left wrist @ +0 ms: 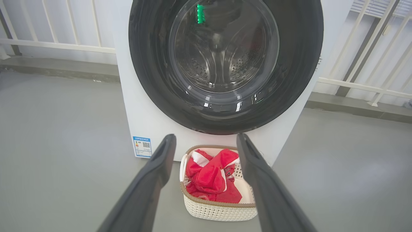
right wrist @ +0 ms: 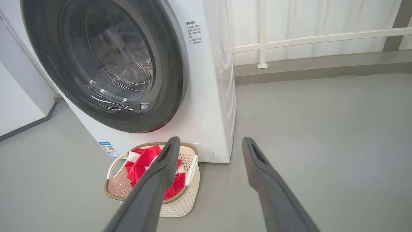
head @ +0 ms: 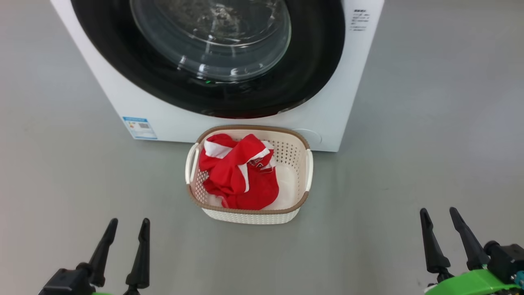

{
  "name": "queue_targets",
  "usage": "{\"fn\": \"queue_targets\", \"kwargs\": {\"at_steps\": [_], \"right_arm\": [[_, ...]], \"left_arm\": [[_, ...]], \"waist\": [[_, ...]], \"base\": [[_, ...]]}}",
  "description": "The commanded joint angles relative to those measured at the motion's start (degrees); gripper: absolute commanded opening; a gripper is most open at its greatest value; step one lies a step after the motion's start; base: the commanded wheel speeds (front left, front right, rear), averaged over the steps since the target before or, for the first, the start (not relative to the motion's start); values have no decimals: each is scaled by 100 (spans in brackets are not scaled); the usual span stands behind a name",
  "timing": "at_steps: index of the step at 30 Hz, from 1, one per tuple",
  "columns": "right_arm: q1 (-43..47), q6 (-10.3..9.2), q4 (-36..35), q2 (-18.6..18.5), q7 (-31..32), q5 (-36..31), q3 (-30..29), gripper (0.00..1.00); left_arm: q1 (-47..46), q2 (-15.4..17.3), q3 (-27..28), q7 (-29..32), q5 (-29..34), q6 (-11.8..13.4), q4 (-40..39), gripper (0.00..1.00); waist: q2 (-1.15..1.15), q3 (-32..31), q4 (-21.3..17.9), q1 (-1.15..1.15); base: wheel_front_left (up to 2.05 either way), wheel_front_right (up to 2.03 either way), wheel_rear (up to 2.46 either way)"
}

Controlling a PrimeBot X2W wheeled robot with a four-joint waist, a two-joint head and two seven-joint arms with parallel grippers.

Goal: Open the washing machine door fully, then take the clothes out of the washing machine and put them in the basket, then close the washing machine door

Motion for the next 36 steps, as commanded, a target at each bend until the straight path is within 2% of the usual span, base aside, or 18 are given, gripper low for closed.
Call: {"fn": "queue_targets", "kwargs": {"at_steps": [1,18,36], "right_arm": [[14,-6,-167,-63,-22,-38,73,100],[516,-6,-299,21,-22,-41,-231,100],[535,-6,-336,65,-22,-54,-283,100]], "left_arm": [[-12,108,248,-28,66,3,-167,100],[182,103,279,-28,190,3,-191,100],[231,84,294,-28,167,3,-264,100]], "waist": [[0,-75,-104,0],[0,-264,-399,0],[0,-284,-426,0]], "base": [[0,0,0],[0,0,0],[0,0,0]]}}
